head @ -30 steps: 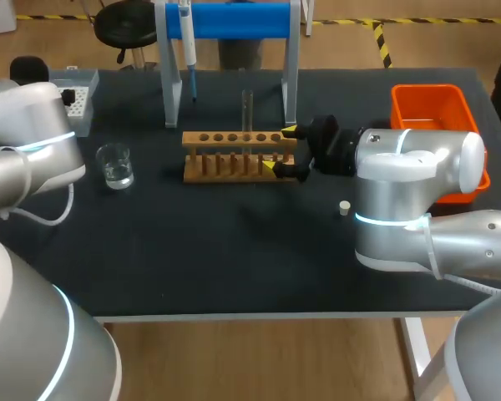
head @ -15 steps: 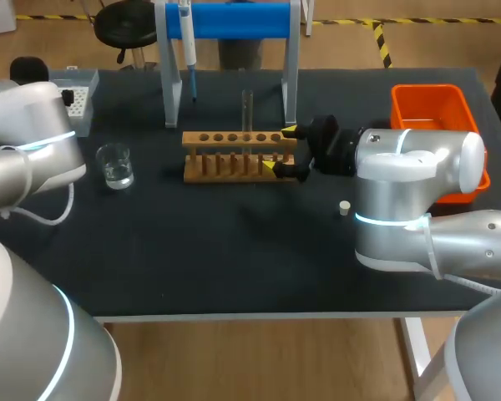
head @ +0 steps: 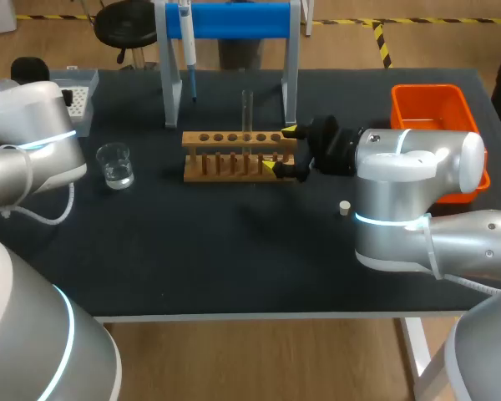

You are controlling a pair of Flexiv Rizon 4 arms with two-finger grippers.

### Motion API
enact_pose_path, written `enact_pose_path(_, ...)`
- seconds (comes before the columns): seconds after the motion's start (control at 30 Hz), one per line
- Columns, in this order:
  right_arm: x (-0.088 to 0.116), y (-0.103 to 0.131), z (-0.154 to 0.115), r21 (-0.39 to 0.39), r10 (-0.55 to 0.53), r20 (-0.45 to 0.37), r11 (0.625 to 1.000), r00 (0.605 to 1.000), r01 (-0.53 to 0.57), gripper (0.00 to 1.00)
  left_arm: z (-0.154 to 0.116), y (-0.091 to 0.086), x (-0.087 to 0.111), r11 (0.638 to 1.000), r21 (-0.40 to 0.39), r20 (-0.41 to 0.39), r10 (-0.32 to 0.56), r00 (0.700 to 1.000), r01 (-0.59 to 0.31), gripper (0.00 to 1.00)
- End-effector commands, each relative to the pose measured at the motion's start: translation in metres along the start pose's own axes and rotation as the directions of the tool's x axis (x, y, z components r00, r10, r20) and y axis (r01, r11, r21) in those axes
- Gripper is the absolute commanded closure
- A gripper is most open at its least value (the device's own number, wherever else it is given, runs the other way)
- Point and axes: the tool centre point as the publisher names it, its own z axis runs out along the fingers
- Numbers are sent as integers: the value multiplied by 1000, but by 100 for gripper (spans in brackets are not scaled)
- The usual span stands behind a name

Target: Invert the test tube, pick up the pipette, mount the tip to pipette, aspirate from beaker and dispense into the tube, eject the tip, return the pipette, and cap with the stopper.

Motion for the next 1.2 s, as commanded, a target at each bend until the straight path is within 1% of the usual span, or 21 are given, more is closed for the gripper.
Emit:
enact_pose_path(0.03,1,-1,0,-1,0,2,1000,1000,0,0,3,-1,-2,1000,-5,-4,0,1000,0,71)
enact_pose_path(0.07,1,-1,0,-1,0,2,1000,1000,0,0,3,-1,-2,1000,-6,-4,0,1000,0,75)
enact_pose_path(0.1,1,-1,0,-1,0,2,1000,1000,0,0,3,-1,-2,1000,-6,-4,0,1000,0,75)
enact_pose_path(0.17,1,-1,0,-1,0,2,1000,1000,0,0,3,-1,-2,1000,-6,-4,0,1000,0,80)
enact_pose_path(0.23,1,-1,0,-1,0,2,1000,1000,0,0,3,-1,-2,1000,-7,-3,-1,1000,1,81)
enact_pose_path(0.37,1,-1,0,-1,0,2,1000,1000,0,0,3,0,-2,1000,-7,-4,-2,1000,2,93)
enact_pose_path(0.43,1,-1,0,-1,0,2,1000,1000,0,0,3,0,-2,1000,-7,-4,-3,1000,3,100)
enact_pose_path(0.87,1,-1,0,-1,0,2,1000,1000,0,0,0,-2,-2,1000,1,5,3,1000,-3,100)
enact_pose_path(1.2,1,-1,0,-1,0,2,1000,1000,0,0,-5,-7,0,1000,10,17,10,1000,-10,100)
